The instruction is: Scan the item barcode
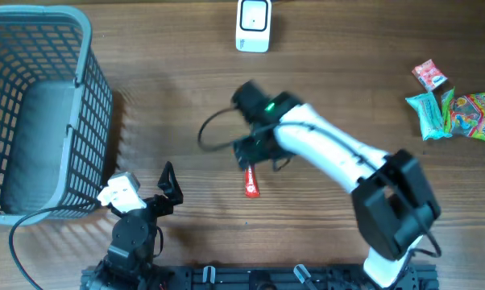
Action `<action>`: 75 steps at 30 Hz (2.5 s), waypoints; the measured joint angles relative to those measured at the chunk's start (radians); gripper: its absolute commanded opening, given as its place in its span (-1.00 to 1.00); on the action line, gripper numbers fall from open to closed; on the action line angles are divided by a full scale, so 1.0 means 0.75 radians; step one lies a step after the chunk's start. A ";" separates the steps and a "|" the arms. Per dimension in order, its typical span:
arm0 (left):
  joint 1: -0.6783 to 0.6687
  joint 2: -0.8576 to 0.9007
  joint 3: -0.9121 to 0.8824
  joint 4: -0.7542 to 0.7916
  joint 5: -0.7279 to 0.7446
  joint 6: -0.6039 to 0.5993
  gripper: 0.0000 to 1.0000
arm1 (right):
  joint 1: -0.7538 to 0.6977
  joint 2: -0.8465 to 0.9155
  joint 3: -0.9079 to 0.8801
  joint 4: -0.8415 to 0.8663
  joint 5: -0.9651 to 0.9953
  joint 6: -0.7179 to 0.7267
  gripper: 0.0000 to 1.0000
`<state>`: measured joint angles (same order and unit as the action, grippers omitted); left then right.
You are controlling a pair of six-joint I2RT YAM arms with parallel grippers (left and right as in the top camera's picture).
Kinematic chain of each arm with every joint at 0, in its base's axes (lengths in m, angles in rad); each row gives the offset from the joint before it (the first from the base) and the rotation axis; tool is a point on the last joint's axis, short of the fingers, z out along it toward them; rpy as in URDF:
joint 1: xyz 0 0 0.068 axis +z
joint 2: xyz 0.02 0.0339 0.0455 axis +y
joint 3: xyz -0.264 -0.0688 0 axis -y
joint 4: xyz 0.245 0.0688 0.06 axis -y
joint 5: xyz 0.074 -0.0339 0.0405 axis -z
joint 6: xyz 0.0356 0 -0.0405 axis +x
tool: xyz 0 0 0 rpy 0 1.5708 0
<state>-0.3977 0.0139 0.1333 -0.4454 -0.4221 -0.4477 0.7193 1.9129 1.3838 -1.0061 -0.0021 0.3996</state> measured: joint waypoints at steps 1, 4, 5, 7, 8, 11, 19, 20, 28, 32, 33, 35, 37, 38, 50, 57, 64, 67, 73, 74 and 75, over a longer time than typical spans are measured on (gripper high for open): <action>0.000 0.000 0.000 0.000 0.000 0.000 1.00 | 0.041 0.000 -0.043 0.026 0.021 0.056 0.89; 0.000 0.000 0.000 0.000 0.000 0.000 1.00 | 0.084 0.000 -0.179 0.105 0.030 0.189 0.82; 0.000 0.000 0.000 0.000 0.000 0.000 1.00 | 0.093 0.000 -0.206 0.141 0.030 0.207 0.87; 0.000 0.000 0.000 -0.001 0.000 0.000 1.00 | 0.121 0.000 -0.248 0.214 0.030 0.240 0.94; 0.000 0.000 0.000 0.000 0.000 0.000 1.00 | 0.133 0.000 -0.250 0.239 0.030 0.245 0.94; 0.000 0.000 0.000 0.000 0.000 0.000 1.00 | 0.175 0.000 -0.252 0.308 0.030 0.239 0.29; 0.001 0.000 0.000 -0.001 0.000 0.000 1.00 | 0.183 0.033 -0.236 0.291 0.049 0.209 -0.91; 0.000 0.000 0.000 -0.001 0.000 0.000 1.00 | 0.182 0.043 -0.212 0.251 0.031 0.194 -0.91; 0.000 0.000 0.000 -0.001 0.000 0.000 1.00 | -0.373 0.052 -0.036 0.183 -1.596 -0.641 -0.91; 0.000 0.000 0.000 -0.001 0.000 0.000 1.00 | -0.478 0.052 -0.066 0.283 -1.957 -0.999 -0.91; 0.000 0.000 0.000 -0.001 0.000 0.000 1.00 | -0.472 0.052 -0.070 0.294 -2.010 -1.107 -0.91; 0.000 0.000 0.000 -0.001 0.000 0.000 1.00 | -0.460 0.052 -0.071 0.302 -2.062 -1.268 -0.91; 0.000 0.000 0.000 -0.001 0.000 0.000 1.00 | -0.451 0.052 -0.071 0.304 -2.076 -1.419 -0.91; 0.000 0.000 0.000 0.000 0.000 0.000 1.00 | -0.448 0.052 -0.071 0.318 -2.076 -1.530 -0.91; 0.000 0.000 0.000 -0.001 0.000 0.000 1.00 | -0.441 0.050 -0.087 0.716 -2.076 -1.884 -0.91; 0.001 -0.001 0.000 -0.001 0.000 0.000 1.00 | -0.441 0.043 -0.094 1.483 -2.076 -1.518 -0.91; 0.000 -0.001 0.000 -0.001 0.000 0.000 1.00 | -0.472 0.042 -0.094 1.408 -2.074 -1.323 -0.91; 0.001 -0.002 0.000 -0.001 0.000 0.000 1.00 | -0.514 0.039 -0.090 1.264 -1.766 -0.906 -0.91; 0.000 0.000 0.000 0.000 0.000 0.000 1.00 | -0.511 0.037 -0.091 1.209 -0.809 -0.101 -0.89; 0.000 0.000 0.000 0.000 0.000 0.000 1.00 | -0.497 0.037 -0.091 1.207 -0.682 -0.048 -0.88; 0.000 0.000 0.000 -0.001 0.000 0.000 1.00 | -0.476 0.037 -0.087 1.200 -0.549 -0.021 -0.91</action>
<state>-0.3977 0.0139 0.1333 -0.4458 -0.4221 -0.4477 0.3626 1.9404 1.3186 -0.1059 -0.4137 0.3840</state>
